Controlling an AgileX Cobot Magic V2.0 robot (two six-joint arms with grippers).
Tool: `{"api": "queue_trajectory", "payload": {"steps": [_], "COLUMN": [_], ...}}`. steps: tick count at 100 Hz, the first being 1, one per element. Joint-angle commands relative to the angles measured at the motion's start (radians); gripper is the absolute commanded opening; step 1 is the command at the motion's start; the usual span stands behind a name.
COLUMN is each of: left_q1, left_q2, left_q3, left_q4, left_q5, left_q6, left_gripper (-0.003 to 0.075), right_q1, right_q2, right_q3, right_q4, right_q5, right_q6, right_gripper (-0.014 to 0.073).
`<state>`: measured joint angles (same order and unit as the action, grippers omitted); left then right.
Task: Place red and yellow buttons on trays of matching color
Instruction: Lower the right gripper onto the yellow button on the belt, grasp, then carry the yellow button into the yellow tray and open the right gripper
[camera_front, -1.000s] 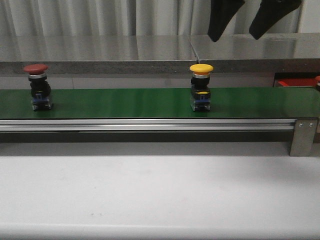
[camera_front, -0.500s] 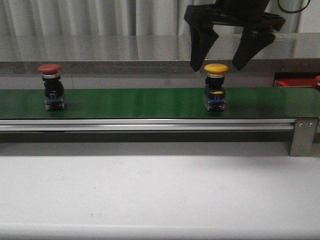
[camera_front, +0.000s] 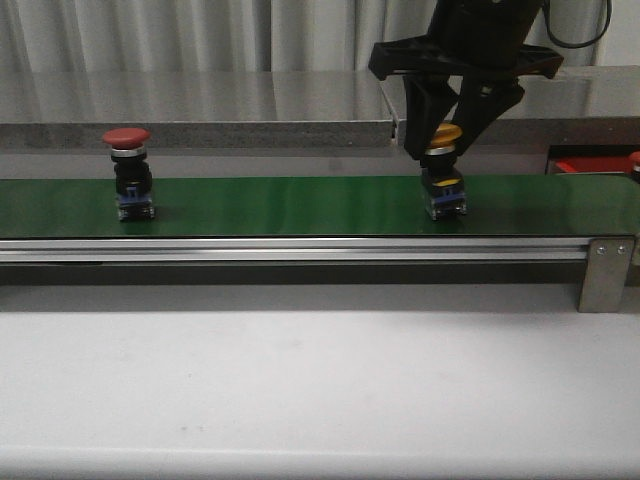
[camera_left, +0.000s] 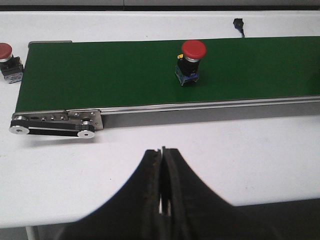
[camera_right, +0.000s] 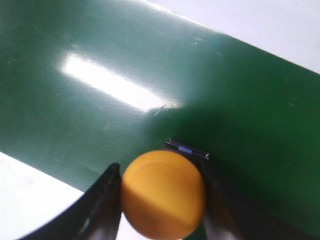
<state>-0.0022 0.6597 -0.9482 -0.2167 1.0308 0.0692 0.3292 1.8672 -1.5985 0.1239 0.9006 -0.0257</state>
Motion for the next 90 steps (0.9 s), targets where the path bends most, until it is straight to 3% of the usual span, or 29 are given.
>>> {"api": "queue_trajectory", "payload": {"steps": [1,28,90], "left_q1": [-0.005,-0.005,-0.005], "left_q2": [0.002,0.002,0.002], "left_q3": [-0.022,-0.022,-0.022], "left_q4": [-0.015,-0.015,-0.015], "left_q5": [-0.059,-0.059,-0.059], "left_q6": [-0.001,-0.001,-0.001], "left_gripper": [-0.0020,-0.0020,-0.0020], "right_q1": [-0.005,-0.035,-0.361], "right_q2": [-0.065,-0.151,-0.280], "right_q3": [-0.032,-0.031,-0.031], "right_q4": [-0.016,-0.136,-0.199], "right_q5": [-0.046,-0.011,0.119], "right_q6": [0.005,0.199,0.198], "right_gripper": [0.0186,0.0186,0.0186]}}
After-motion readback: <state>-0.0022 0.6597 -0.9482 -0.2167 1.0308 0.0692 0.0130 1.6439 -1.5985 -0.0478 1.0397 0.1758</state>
